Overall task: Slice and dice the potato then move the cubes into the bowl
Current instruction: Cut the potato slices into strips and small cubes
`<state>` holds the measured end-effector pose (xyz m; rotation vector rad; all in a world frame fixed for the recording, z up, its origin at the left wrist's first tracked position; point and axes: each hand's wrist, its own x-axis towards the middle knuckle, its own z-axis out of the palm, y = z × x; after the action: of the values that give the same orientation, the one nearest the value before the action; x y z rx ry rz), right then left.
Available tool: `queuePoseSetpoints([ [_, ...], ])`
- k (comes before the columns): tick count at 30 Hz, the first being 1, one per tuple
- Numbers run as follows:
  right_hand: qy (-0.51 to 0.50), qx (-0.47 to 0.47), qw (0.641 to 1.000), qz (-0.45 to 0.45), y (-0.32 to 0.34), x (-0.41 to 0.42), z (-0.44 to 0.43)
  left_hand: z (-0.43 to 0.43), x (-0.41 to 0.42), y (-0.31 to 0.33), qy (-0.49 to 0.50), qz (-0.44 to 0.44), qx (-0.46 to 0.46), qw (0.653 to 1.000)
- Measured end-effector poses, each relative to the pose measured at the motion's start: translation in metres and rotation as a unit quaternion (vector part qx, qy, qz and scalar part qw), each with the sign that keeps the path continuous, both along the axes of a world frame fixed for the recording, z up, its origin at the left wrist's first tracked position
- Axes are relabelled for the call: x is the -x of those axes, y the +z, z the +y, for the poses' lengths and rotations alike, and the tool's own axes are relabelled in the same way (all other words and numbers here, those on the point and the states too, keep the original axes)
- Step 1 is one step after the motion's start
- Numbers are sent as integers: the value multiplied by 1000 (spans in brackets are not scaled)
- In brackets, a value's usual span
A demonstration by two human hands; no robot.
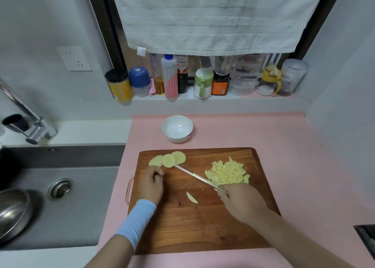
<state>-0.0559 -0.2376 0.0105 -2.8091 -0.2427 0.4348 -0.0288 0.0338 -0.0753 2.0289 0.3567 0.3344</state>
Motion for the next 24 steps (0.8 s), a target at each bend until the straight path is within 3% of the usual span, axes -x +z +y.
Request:
queuePoseSetpoints([
  [2, 66, 43, 996, -42, 2, -4, -6, 13, -16, 24, 40, 1, 13, 999],
  [5, 141, 103, 983, -61, 6, -9, -6, 12, -36, 51, -114, 54, -1, 992],
  [8, 181, 111, 974, -75, 5, -13, -3, -8, -45, 52, -336, 206, -106, 913],
  [11, 210, 107, 967, -93, 9, -15, 1, -29, -50, 40, -421, 299, -138, 845],
  [17, 232, 142, 959, -87, 23, -17, 3, -38, -59, 27, -414, 302, -105, 852],
  [21, 216, 139, 963, -80, 17, -20, 0, -25, -64, 22, -379, 311, -141, 860],
  [24, 177, 109, 976, -70, 14, -23, -7, -4, -65, 14, -336, 308, -104, 884],
])
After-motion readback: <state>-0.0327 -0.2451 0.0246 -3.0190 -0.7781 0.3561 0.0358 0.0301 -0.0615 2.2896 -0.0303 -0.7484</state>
